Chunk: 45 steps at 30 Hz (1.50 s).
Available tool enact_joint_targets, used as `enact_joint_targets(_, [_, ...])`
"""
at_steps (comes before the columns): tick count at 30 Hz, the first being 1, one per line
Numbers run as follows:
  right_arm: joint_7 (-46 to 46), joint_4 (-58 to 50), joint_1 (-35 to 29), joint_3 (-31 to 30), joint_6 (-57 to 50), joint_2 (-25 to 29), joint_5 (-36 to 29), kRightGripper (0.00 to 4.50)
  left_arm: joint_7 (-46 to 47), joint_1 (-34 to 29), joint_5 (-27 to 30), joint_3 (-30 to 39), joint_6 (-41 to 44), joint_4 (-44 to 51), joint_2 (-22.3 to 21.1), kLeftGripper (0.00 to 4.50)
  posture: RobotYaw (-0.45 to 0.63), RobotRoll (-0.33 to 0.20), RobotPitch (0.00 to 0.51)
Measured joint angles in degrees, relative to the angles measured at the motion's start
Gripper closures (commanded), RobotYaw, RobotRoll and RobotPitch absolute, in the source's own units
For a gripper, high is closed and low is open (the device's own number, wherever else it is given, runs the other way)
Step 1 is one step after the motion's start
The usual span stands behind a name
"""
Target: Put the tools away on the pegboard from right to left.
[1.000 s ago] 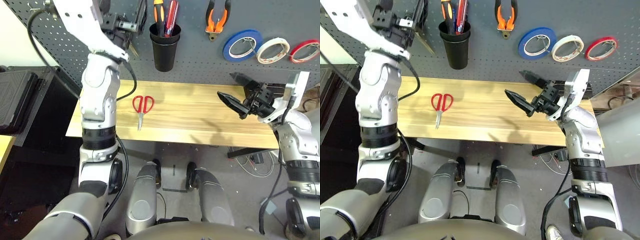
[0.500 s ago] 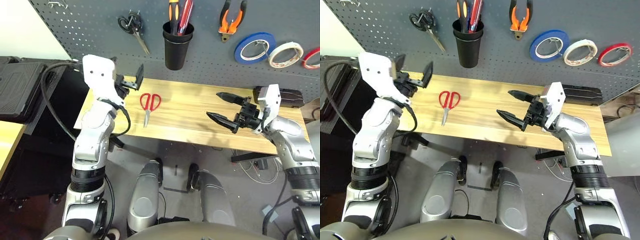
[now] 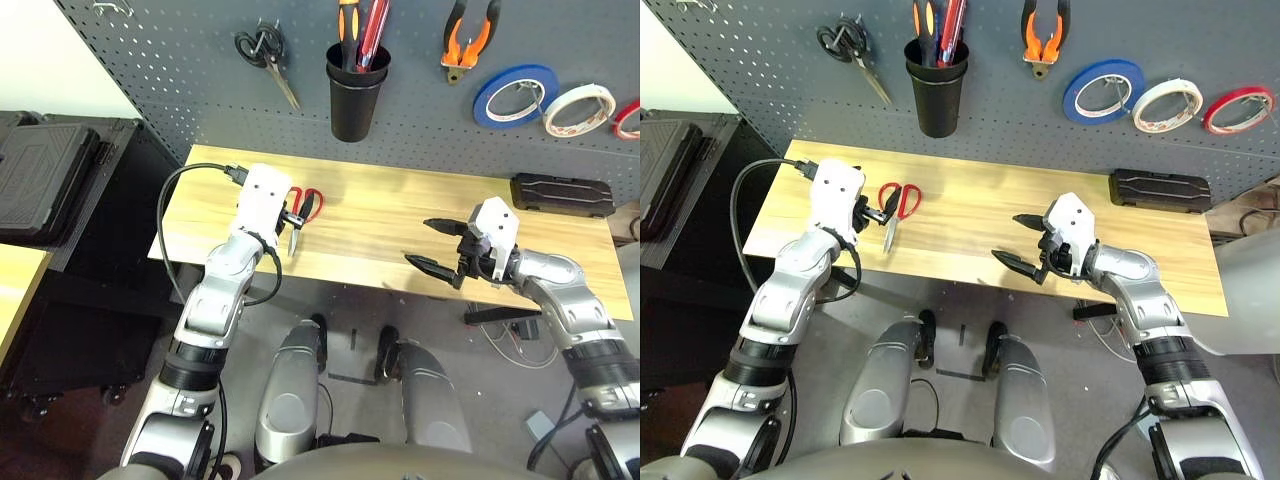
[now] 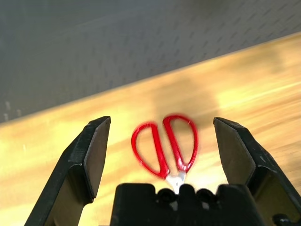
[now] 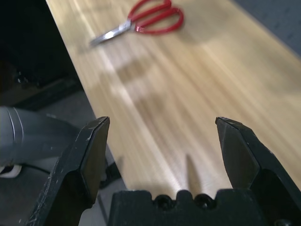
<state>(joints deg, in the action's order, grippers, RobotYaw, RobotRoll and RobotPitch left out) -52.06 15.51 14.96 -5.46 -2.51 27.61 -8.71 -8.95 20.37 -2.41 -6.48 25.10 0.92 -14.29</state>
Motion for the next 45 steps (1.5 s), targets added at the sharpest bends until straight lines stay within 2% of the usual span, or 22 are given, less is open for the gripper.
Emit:
enact_joint_targets(8, [3.81, 0.48, -0.86, -3.23, -0.3, -3.2, 3.66, 0.0, 1.75, 2.92, -0.15, 2.01, 1.17, -7.86, 0.64, 0.03, 0.12, 0.0, 0.376])
enact_joint_targets(15, [6.32, -0.03, -2.46, -4.43, -1.67, -3.84, 5.61, 0.0, 3.0, 5.02, -1.11, 2.49, 0.6, -14.12, 0.69, 0.03, 0.09, 0.0, 0.41])
enact_joint_targets(22, [8.69, -6.25, -3.34, -5.05, -6.34, -4.63, 6.07, 0.0, 5.94, 8.84, -2.05, 4.12, -1.3, -22.65, 0.71, 0.03, 0.07, 0.0, 0.427])
enact_joint_targets(38, [12.13, -16.91, -7.19, -4.86, -13.56, -4.7, 5.48, 0.0, 11.75, 23.7, -2.27, 7.65, -15.29, -55.21, 0.05, 0.03, -0.02, 0.0, 0.41])
enact_joint_targets(41, [12.6, -19.23, -7.26, -4.53, -15.12, -4.4, 5.07, 0.0, 12.21, 24.99, -2.3, 7.69, -17.61, -59.21, 0.06, 0.66, -0.03, 0.0, 0.405])
enact_joint_targets(45, [12.65, -20.84, -7.21, -3.34, -16.28, -3.37, 4.24, 0.0, 11.96, 26.13, -2.25, 7.7, -18.66, -62.21, 0.59, 2.18, -0.03, 0.0, 0.393])
